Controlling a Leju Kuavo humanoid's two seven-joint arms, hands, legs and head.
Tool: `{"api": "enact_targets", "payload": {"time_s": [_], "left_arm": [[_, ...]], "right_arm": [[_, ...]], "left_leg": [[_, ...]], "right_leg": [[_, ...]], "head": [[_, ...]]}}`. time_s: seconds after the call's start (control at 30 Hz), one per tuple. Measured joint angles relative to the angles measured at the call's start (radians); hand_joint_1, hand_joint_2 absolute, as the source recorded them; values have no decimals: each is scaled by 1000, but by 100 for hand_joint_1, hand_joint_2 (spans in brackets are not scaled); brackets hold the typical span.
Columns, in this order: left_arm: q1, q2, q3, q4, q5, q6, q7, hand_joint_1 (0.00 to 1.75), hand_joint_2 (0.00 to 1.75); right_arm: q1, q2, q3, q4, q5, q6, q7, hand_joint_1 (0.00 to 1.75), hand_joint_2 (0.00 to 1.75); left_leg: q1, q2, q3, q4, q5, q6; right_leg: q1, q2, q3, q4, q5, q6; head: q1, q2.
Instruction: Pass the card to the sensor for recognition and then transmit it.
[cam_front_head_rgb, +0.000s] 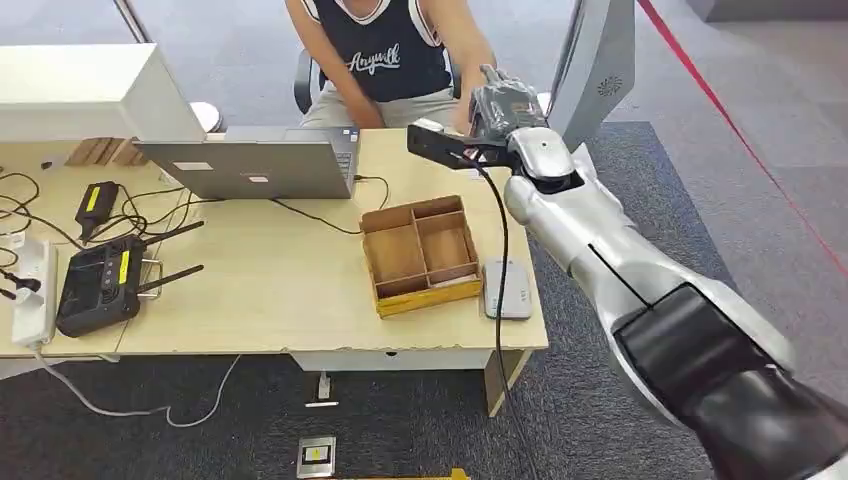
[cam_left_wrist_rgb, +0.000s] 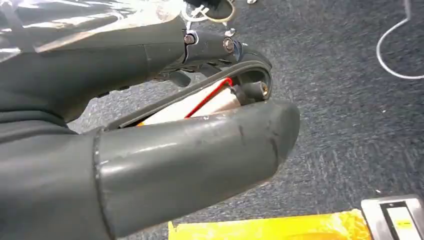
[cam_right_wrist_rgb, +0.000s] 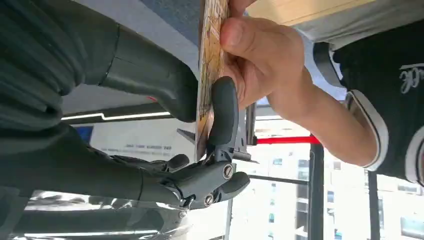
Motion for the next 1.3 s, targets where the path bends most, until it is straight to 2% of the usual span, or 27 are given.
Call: {"api": "enact_targets", "payload": {"time_s": [0.13, 0.17, 0.47, 0.7, 0.87, 0.9, 0.93, 0.97, 1.03, 1.17, 1.23, 1.3], "left_arm": [[12, 1, -4, 0, 18, 0, -8, 0, 0], [13, 1, -4, 0, 24, 1, -10, 0, 0], [24, 2, -14, 0, 65, 5, -29, 0, 0], [27, 3, -27, 1, 95, 6, -35, 0, 0], [27, 3, -27, 1, 97, 6, -37, 0, 0], [27, 3, -28, 2, 106, 6, -50, 0, 0], [28, 3, -26, 2, 99, 6, -60, 0, 0], [29, 3, -12, 5, 66, 6, -69, 0, 0], [31, 1, 14, 8, 13, 6, -73, 0, 0], [37, -4, 83, 11, -64, 6, -71, 0, 0], [38, -9, 130, 12, -110, 6, -61, 0, 0], [39, -14, 182, 12, -161, 6, -50, 0, 0]], "right_arm": [[1, 0, 0, 28, 5, -18, 16, 0, 175], [1, 1, 0, 32, 11, -24, 16, 0, 0], [-3, -4, 10, 55, 44, -69, 2, 0, 0], [-13, -55, 19, 57, 78, -112, -32, 0, 0], [-13, -58, 20, 57, 80, -114, -34, 0, 0], [-15, -98, 25, 50, 98, -116, -34, 0, 0], [-14, -174, 26, 24, 101, -128, -19, 0, 175], [-1, -252, 23, -13, 95, -153, 5, 0, 175], [30, -350, 4, -51, 63, -186, 37, 0, 175], [140, -526, -57, -120, -22, -239, 90, 0, 175], [224, -611, -101, -148, -75, -292, 118, 0, 175], [317, -674, -152, -162, -132, -355, 142, 0, 175]], "left_leg": [[0, 0, 0, 0, 0, 0], [0, 0, 0, 0, 0, 0], [0, 0, 0, 0, 0, 0], [0, 0, 0, 0, 0, 0], [0, 0, 0, 0, 0, 0], [0, 0, 0, 1, 0, 0], [0, -1, -1, 2, 0, 1], [0, -2, -1, 3, 0, 1], [0, -2, 0, 3, -1, 2], [0, -2, 1, 4, -3, 4], [0, -3, 1, 4, -5, 5], [0, -3, 1, 4, -6, 7]], "right_leg": [[0, 0, 0, 0, 0, 0], [0, 0, 0, 0, 0, 0], [0, 0, 0, 0, 0, 0], [0, 0, 0, 0, 0, 0], [0, 0, 0, 0, 0, 0], [0, 0, 0, -1, 0, 1], [0, -1, 0, -1, 0, 1], [0, -1, -1, -2, 1, 1], [0, -2, 2, -4, 0, 2], [0, -2, 4, -6, 0, 3], [0, -2, 5, -6, 0, 3], [0, -3, 7, -7, -2, 6]], "head": [[0, 0], [0, 0], [0, 0], [0, 0], [0, 0], [0, 0], [0, 0], [0, 0], [-1, 0], [0, 0], [0, 0], [1, 0]]}}
